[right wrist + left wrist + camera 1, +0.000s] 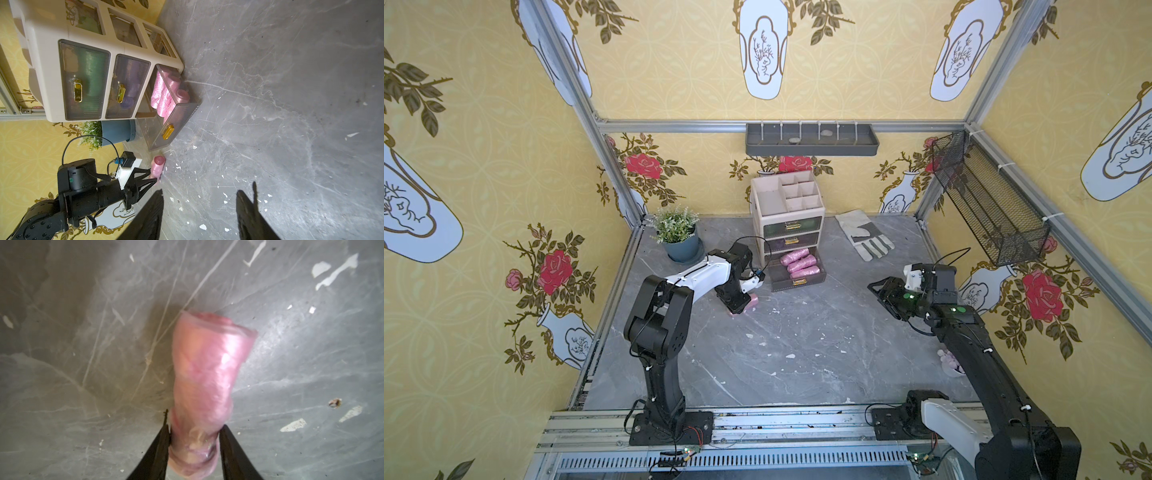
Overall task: Sort the rolls of trash bags by color and place them into the drawer
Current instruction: Pick up the roll of trash bags from the center of the board.
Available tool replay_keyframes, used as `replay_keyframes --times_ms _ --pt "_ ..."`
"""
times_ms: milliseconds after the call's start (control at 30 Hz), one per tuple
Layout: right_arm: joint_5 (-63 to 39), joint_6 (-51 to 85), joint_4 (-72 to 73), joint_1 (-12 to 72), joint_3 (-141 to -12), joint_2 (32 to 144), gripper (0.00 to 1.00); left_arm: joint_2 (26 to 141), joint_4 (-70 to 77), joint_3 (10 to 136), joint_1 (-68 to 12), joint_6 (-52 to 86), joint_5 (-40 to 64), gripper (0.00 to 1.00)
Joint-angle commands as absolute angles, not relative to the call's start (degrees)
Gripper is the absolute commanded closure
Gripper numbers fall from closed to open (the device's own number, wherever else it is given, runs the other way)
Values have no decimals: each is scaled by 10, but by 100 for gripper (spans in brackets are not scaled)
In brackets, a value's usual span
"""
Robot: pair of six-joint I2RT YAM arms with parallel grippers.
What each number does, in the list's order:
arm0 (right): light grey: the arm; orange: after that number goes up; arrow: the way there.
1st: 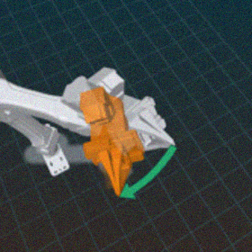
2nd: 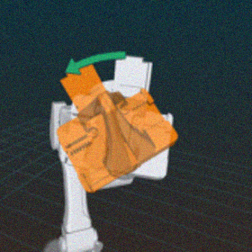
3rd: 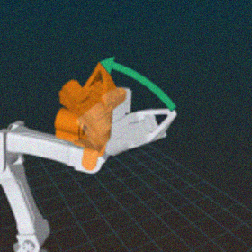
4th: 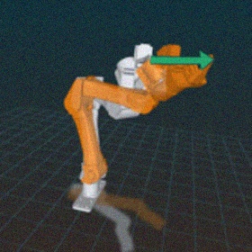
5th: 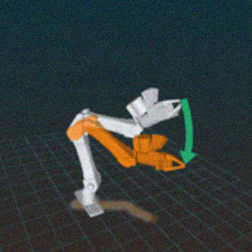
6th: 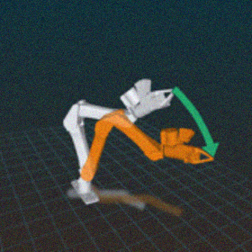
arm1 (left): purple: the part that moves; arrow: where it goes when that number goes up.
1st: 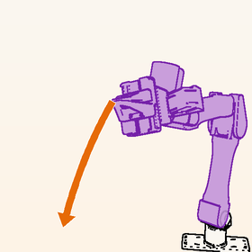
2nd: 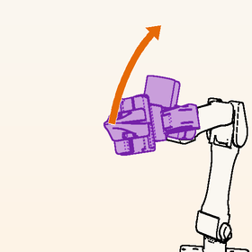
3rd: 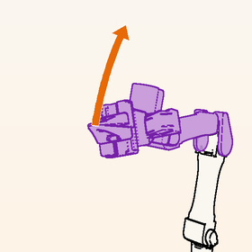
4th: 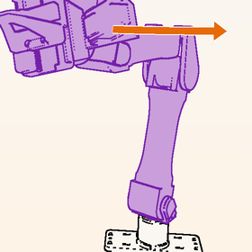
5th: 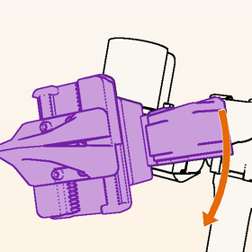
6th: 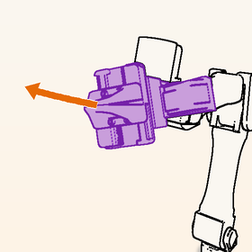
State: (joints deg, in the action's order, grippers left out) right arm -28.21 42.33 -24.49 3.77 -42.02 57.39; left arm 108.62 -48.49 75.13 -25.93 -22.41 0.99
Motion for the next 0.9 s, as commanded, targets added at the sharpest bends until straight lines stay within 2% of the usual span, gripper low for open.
replay_keyframes --times_ms 0,267,500,600,867 --pt "-288 423 -226 37 -417 573 43 1086 -490 743 -266 -212 2 60" --pt "-289 422 -227 36 -418 568 43 1070 -496 734 -278 -179 -3 78" --pt "-292 427 -225 35 -414 565 43 1046 -502 732 -290 -113 7 85" --pt "-294 427 -226 35 -416 563 43 1007 -492 736 -292 -51 13 86" --pt "-292 429 -229 35 -420 557 43 935 -517 806 -321 162 6 99"
